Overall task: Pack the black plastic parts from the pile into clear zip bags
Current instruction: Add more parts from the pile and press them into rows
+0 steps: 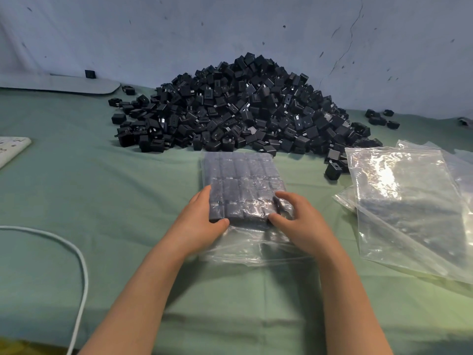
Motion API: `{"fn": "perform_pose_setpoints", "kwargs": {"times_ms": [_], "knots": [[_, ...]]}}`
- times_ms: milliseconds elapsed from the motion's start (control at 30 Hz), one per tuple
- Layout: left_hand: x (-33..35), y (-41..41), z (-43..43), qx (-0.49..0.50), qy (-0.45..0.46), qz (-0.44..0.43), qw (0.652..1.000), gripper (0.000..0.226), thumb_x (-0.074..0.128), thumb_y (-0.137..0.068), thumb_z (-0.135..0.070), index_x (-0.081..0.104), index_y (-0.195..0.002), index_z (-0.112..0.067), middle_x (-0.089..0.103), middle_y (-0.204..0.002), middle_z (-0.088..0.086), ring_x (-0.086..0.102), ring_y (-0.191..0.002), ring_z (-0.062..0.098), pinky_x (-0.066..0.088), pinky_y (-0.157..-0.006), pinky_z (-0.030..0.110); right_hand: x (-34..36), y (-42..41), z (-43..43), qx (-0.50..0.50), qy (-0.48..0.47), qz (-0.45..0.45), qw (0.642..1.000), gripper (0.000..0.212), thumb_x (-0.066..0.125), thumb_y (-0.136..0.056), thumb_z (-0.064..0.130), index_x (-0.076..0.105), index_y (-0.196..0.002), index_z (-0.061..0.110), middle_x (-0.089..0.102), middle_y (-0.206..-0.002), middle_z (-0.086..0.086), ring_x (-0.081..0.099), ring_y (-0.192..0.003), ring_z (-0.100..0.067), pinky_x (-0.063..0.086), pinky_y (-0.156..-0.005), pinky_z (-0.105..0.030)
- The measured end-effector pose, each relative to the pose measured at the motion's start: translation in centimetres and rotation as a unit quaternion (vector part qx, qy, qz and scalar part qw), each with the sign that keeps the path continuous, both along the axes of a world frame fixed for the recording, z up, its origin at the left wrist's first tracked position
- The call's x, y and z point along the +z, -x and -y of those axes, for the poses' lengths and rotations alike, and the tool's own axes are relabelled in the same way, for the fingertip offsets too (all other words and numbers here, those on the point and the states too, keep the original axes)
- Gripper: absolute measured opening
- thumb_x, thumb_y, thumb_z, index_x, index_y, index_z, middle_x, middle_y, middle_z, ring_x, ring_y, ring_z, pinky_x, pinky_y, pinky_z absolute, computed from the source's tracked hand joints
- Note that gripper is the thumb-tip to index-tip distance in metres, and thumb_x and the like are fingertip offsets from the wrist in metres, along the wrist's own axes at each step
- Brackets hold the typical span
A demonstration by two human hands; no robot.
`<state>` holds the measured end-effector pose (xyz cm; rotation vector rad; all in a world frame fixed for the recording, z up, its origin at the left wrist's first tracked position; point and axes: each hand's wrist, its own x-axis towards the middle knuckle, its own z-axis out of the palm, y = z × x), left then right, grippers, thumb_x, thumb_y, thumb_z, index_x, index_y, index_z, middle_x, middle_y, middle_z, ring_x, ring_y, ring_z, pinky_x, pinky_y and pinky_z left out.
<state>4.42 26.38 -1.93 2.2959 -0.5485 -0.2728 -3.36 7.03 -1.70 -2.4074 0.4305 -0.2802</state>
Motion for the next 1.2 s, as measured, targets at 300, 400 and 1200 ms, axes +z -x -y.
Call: {"fn": "perform_pose_setpoints", "kwargs": {"times_ms": [300,400,1200], "knots": [[0.0,0.1,0.2,-0.007,-0.022,0.029,0.999,0.079,0.06,-0.091,-0.024,0.011,-0.151,-0.017,0.019,-0.157,-0.002,0.022,-0.142,0.015,0.02,-0.109,0.023,-0.3,0.2,0.0,0.01,0.003,-0.012,1.0,0.052,0.065,-0.088,0.024,0.049,-0.138,0.027,0.03,-0.153,0.001,0.029,-0.14,-0.013,0.022,-0.096,-0.013],[-0.1,0.1,0.2,-0.008,-0.027,0.041,0.999,0.078,0.06,-0.091,-0.024,0.011,-0.151,-0.016,0.019,-0.157,-0.002,0.021,-0.143,0.015,0.02,-0.11,0.023,0.0,0.3,0.1,0.012,0.016,-0.016,1.0,0.053,0.066,-0.088,0.027,0.049,-0.138,0.028,0.03,-0.154,0.001,0.028,-0.142,-0.014,0.024,-0.107,-0.022],[3.6,-4.7,6.2,-0.035,-0.003,0.094,0.995,0.05,0.049,-0.096,-0.032,0.04,-0.14,-0.012,0.035,-0.147,0.003,0.031,-0.137,0.02,0.026,-0.112,0.032,1.2,-12.1,1.9,-0.102,0.025,-0.03,0.994,0.047,0.044,-0.097,0.042,0.049,-0.139,0.023,0.042,-0.144,-0.018,0.031,-0.138,-0.032,0.027,-0.113,-0.04]]}}
